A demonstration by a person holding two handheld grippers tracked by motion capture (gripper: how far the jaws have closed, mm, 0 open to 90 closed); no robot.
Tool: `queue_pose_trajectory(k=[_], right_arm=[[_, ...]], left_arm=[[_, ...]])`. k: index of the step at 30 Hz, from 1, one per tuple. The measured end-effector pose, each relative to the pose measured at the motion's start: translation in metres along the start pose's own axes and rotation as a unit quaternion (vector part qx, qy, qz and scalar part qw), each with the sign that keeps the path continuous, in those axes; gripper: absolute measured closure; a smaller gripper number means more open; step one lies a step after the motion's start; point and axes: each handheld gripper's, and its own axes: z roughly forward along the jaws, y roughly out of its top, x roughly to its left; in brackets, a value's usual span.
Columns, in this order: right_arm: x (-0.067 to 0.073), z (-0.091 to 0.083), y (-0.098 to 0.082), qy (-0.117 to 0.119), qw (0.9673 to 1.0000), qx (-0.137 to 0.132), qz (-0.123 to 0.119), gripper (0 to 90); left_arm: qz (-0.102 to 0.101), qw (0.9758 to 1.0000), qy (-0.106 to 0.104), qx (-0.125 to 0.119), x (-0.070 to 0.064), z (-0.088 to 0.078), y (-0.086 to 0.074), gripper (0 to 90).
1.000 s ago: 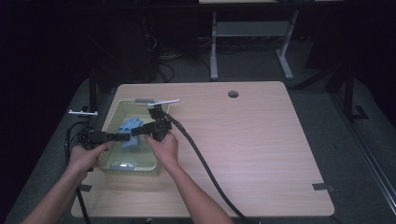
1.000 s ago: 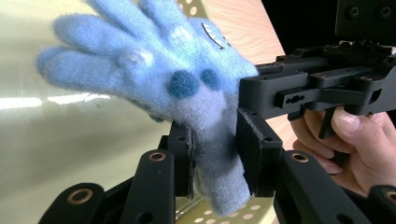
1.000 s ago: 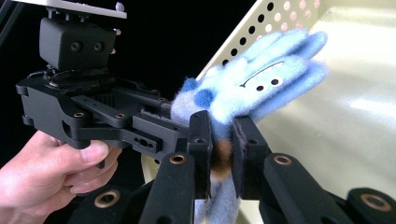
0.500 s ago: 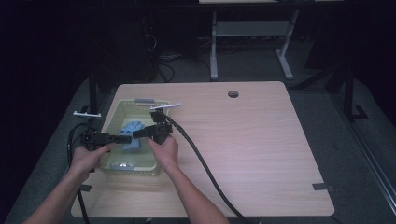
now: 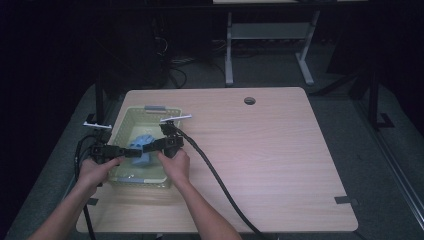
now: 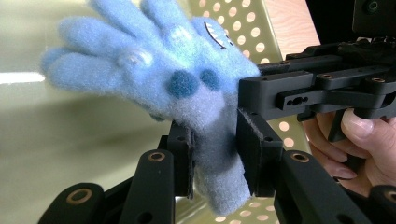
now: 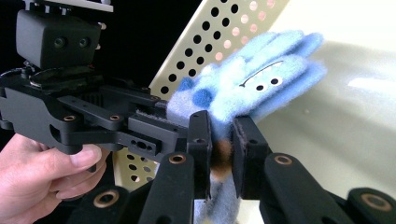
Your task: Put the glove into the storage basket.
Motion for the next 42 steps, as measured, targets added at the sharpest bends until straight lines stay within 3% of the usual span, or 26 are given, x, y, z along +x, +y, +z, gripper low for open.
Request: queue_pose_trajectory(k=[19, 42], right_arm=[[-0.003, 0.002, -0.002, -0.018, 0.9998, 0.004, 0.006, 76.1], [0.0, 0.0, -0.003, -0.043, 0.999, 0.005, -0.007, 75.1]], left_arm=[[0.004, 0.9998, 0.015, 0.014, 0.0, 0.007, 0.0, 67.1], [0.009, 0.9996, 0.02, 0.018, 0.001, 0.011, 0.001, 66.8]])
